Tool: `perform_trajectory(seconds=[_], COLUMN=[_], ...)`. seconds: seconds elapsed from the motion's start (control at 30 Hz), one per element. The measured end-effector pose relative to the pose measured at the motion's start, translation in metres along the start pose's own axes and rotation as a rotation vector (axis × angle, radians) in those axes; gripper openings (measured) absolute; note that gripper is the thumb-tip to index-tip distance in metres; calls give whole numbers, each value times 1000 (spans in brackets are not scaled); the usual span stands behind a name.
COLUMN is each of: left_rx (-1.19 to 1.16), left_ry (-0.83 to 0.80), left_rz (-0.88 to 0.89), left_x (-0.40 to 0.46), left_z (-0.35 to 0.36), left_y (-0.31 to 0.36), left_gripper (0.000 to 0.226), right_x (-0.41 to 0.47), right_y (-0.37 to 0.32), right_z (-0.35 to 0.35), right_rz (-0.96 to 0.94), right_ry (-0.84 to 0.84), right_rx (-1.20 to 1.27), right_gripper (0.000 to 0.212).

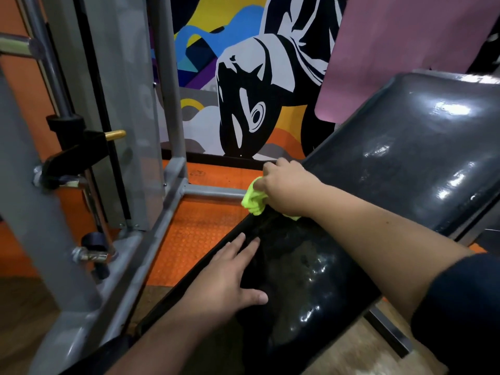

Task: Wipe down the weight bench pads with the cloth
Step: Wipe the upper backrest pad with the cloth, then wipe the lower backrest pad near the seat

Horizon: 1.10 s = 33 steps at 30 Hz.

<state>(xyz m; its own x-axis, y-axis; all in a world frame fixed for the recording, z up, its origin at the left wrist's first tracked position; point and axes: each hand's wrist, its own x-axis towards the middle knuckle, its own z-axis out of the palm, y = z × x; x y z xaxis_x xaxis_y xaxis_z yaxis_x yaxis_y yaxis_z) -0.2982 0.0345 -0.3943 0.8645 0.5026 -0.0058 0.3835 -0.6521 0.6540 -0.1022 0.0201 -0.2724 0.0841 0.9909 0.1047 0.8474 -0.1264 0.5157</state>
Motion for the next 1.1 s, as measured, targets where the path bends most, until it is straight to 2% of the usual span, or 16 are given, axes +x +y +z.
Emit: perform_trajectory(seconds=[0.1, 0.17, 0.2, 0.3, 0.4, 0.5, 0.6, 0.67, 0.73, 0.87, 1.0, 1.1], left_rx=[-41, -65, -77, -7, 42, 61, 70, 100, 152, 187, 248, 211], left_ry=[34, 104, 162, 364, 395, 392, 358, 318, 265, 161, 52, 17], left_rz=[10, 39, 46, 50, 0, -31, -67, -75, -96, -150, -168, -197], left_x=[-2, -6, -8, -13, -18, -21, -21, -23, -25, -26, -26, -29], left_z=[0, 3, 5, 7, 7, 5, 1, -1, 1, 4, 3, 1], left_y=[-6, -13, -17, -21, -20, -23, -24, -21, -16, -13, -14, -9], left_gripper=[105, 92, 77, 12, 34, 40, 26, 17, 31, 51, 61, 65], right_x=[-6, -18, -22, -26, -33, -45, -43, -47, -57, -58, -69, -73], right_y=[-14, -10, -4, 1, -11, -1, -5, -16, -17, -12, -24, -17], right_z=[1, 6, 6, 0, 4, 4, -1, 4, 10, 4, 14, 10], right_rz=[-25, -83, -82, -3, -50, -70, 13, -19, -69, -3, -50, 9], right_ry=[22, 38, 46, 87, 86, 107, 159, 151, 155, 182, 186, 213], right_rx=[-52, -38, -19, -22, -48, 5, -39, -60, -52, -36, -45, -35], right_gripper=[35, 32, 32, 31, 31, 32, 31, 31, 30, 28, 26, 26])
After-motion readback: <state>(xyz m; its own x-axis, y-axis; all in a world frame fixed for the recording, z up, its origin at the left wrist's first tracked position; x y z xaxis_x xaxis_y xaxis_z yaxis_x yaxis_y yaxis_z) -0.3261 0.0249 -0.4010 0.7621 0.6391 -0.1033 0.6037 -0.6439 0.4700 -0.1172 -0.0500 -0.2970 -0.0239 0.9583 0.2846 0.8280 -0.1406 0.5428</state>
